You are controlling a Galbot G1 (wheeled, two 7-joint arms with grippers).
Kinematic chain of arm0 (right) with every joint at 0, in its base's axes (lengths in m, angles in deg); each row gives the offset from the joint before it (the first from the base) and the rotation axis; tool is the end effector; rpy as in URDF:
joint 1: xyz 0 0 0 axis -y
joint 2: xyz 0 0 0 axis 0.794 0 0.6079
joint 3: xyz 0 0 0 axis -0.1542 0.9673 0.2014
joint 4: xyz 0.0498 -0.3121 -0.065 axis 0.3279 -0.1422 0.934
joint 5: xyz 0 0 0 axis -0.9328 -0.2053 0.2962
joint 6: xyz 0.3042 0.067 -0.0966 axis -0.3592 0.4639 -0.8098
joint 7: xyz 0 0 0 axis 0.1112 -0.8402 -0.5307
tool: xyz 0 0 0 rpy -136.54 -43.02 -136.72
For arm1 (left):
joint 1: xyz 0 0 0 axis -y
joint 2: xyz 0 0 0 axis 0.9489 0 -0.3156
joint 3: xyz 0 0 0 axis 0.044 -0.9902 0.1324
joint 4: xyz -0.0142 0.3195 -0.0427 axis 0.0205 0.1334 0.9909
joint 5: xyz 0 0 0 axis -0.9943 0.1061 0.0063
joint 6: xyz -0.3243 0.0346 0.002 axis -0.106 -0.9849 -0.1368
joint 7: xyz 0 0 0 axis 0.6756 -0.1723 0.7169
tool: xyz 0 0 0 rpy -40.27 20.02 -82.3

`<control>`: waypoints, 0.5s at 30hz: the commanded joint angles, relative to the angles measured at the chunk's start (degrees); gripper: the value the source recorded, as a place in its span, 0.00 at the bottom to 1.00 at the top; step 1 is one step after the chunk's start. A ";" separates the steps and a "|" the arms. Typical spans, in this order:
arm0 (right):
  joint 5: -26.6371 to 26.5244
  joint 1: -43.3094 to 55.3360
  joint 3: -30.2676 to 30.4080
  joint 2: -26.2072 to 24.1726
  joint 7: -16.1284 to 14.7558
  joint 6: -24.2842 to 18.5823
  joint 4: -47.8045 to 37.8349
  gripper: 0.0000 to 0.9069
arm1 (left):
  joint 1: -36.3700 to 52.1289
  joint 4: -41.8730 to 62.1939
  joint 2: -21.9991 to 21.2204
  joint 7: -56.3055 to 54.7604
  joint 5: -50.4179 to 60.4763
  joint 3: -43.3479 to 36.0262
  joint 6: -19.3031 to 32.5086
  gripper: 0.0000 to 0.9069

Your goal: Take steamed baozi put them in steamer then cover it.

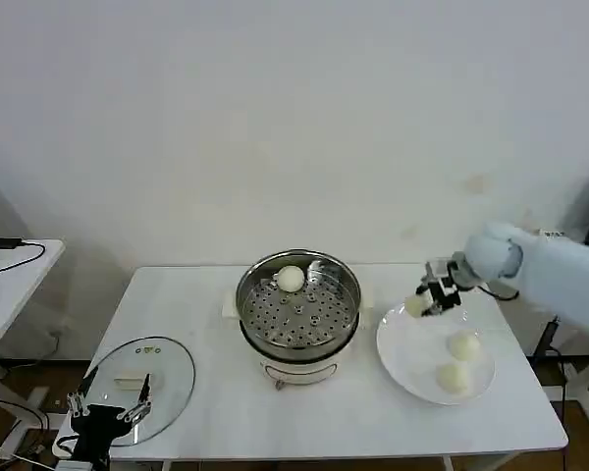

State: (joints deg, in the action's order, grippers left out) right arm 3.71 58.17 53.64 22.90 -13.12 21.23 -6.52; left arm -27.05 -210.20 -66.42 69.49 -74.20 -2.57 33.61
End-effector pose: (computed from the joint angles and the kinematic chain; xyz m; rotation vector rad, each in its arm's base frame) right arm 0.4706 -0.1000 -0.0627 1.2307 -1.5285 1.5611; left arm 0.1036 0.0931 -0.2438 0.1133 -2.8483 -0.5456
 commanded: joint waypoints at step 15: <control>-23.95 6.30 1.59 27.38 10.58 16.95 3.15 0.58 | 0.03 -0.08 0.08 0.07 -0.80 2.05 -0.12 1.00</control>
State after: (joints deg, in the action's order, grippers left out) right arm -11.89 65.98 55.76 37.21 -6.35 32.25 -1.44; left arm -27.09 -210.31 -66.29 69.54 -74.95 -0.71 33.51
